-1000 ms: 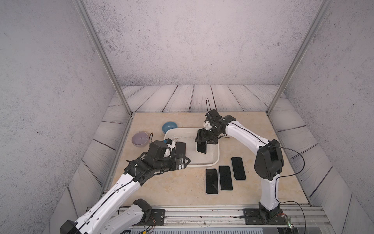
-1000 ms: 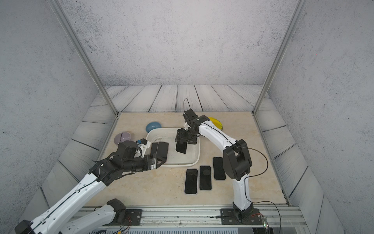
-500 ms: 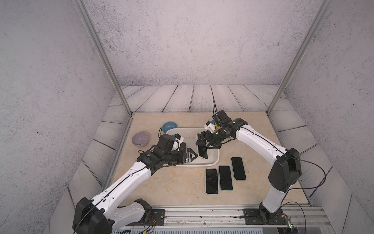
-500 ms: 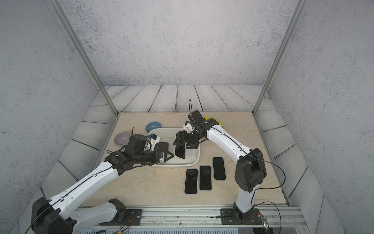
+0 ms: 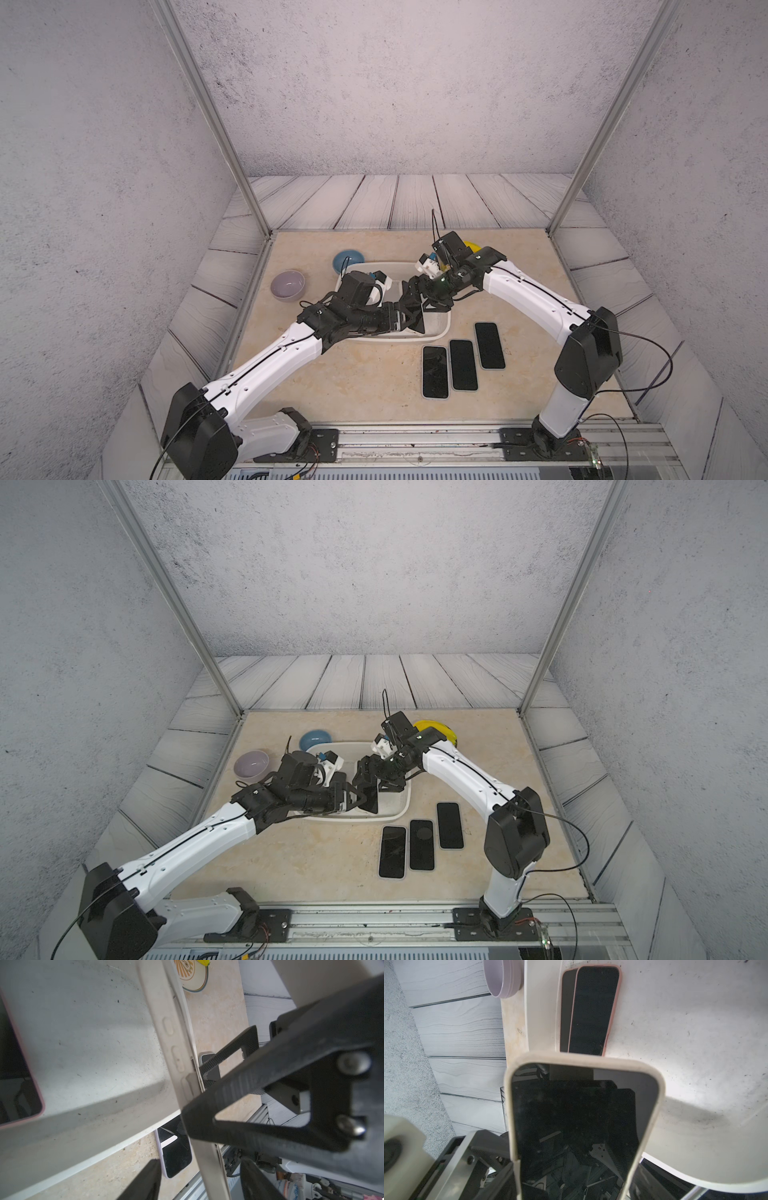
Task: Take the phone out of the storage box
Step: Pick up the phone from the storage box, then place the phone at the center of the board.
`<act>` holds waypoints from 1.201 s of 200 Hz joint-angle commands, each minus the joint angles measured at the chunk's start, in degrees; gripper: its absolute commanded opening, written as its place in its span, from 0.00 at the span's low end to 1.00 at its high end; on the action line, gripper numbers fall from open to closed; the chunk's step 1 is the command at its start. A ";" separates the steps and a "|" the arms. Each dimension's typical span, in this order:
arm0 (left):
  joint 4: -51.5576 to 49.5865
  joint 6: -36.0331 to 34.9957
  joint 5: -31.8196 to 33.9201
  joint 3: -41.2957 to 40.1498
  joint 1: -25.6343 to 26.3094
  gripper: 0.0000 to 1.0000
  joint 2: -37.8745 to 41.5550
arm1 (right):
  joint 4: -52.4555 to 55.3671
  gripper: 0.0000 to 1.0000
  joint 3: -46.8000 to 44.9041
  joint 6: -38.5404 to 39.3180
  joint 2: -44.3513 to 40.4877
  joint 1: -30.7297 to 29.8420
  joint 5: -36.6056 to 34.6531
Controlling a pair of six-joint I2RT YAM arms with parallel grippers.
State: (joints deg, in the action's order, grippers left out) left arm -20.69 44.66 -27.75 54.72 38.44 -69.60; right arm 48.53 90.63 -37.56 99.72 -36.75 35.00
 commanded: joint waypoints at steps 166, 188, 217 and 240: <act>-6.71 1.36 0.34 -7.39 0.37 0.00 9.98 | 3.23 1.00 -1.69 8.61 -13.24 10.52 -4.41; -8.54 3.12 0.33 -13.35 1.33 0.00 16.64 | -1.66 1.00 -7.42 11.89 -19.09 10.97 -6.42; -7.87 9.62 2.01 -22.90 5.70 0.00 26.54 | -4.41 0.99 -13.33 11.80 -23.67 10.95 -7.20; -6.96 14.44 5.40 -28.32 9.90 0.00 33.00 | -7.92 1.00 -17.67 9.55 -25.82 11.00 -5.76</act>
State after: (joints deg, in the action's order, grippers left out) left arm -29.91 53.12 -25.41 29.69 45.12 -41.67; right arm 44.95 76.84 -27.42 75.48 -25.76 29.41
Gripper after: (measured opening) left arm 0.144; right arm 0.995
